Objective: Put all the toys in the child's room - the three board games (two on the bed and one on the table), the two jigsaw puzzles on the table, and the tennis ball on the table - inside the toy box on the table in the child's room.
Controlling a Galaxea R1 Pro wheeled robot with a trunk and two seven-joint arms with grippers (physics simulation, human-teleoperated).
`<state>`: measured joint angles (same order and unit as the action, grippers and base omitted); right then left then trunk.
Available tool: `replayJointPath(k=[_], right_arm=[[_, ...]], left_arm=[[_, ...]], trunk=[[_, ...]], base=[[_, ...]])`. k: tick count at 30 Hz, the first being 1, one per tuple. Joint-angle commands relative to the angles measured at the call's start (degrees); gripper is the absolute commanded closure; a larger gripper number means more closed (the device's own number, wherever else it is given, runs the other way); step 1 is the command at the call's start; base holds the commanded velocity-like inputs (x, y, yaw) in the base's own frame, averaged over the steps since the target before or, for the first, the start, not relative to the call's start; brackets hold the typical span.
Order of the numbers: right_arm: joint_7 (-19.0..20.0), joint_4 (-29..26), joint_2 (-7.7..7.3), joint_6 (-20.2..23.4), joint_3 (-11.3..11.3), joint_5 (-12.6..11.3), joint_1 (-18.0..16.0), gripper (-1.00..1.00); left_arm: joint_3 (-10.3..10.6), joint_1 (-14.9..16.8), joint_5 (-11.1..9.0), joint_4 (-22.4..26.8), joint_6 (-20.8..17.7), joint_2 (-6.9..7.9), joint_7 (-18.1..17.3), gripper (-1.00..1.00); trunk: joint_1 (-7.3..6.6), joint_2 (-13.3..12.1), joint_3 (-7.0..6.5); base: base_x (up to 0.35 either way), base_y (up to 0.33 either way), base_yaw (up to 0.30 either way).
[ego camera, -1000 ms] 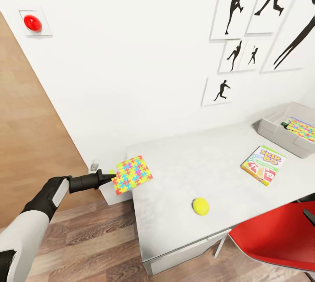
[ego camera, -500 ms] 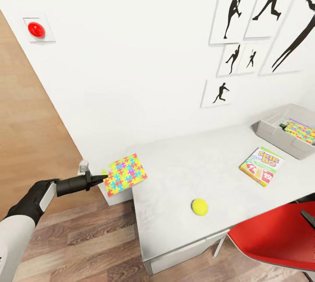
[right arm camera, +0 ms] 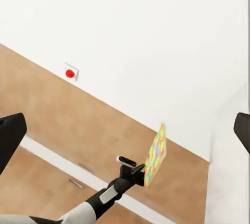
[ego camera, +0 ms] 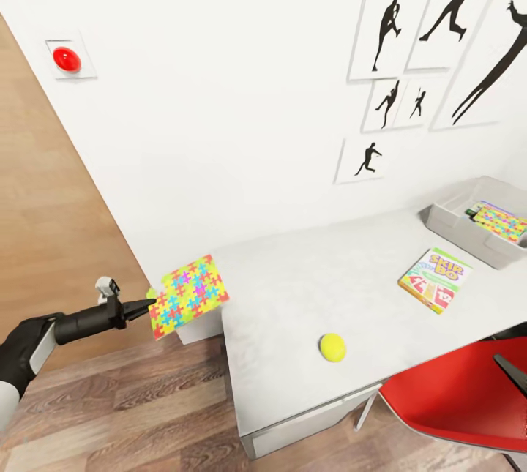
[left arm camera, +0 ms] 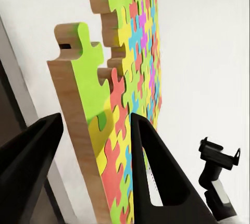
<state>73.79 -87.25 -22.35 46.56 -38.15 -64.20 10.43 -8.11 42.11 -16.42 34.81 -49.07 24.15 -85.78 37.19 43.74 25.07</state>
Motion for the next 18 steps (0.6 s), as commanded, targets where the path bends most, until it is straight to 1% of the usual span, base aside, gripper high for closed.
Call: replayJointPath(k=[1, 2, 5, 11, 18], right_arm=[[-0.4, -0.1, -0.01, 0.4, 0.1, -0.3, 0.0, -1.0], [-0.8, -0.1, 0.0, 0.4, 0.1, -0.3, 0.0, -1.0], [-2.1, -0.2, 0.08, 0.5, 0.1, 0.1, 0.0, -1.0], [-2.7, -0.3, 0.25, 0.1, 0.5, 0.3, 0.0, -1.0], [-2.7, -0.4, 0.97, -0.1, 0.2, 0.3, 0.0, -1.0]], left_arm=[[0.0, 0.0, 0.0, 0.0, -0.6, 0.28, -0.7, 1.0], [0.0, 0.0, 0.0, 0.0, -0.6, 0.56, -1.2, 1.0], [0.1, 0.0, 0.0, 0.1, -0.6, 1.64, -4.2, 1.0], [0.1, -0.1, 0.1, 0.2, -0.6, 2.1, -4.2, 1.0], [0.1, -0.1, 0.1, 0.8, -0.6, 2.54, -4.2, 1.0]], trunk=[[-0.21, -0.4, -0.13], [-0.43, -0.8, -0.31], [-1.09, -2.0, -0.85], [-2.41, -4.4, -1.95], [-3.94, -7.2, -3.67]], base=[[0.0, 0.0, 0.0], [0.0, 0.0, 0.0], [0.0, 0.0, 0.0], [0.0, 0.0, -0.006], [0.0, 0.0, -0.125]])
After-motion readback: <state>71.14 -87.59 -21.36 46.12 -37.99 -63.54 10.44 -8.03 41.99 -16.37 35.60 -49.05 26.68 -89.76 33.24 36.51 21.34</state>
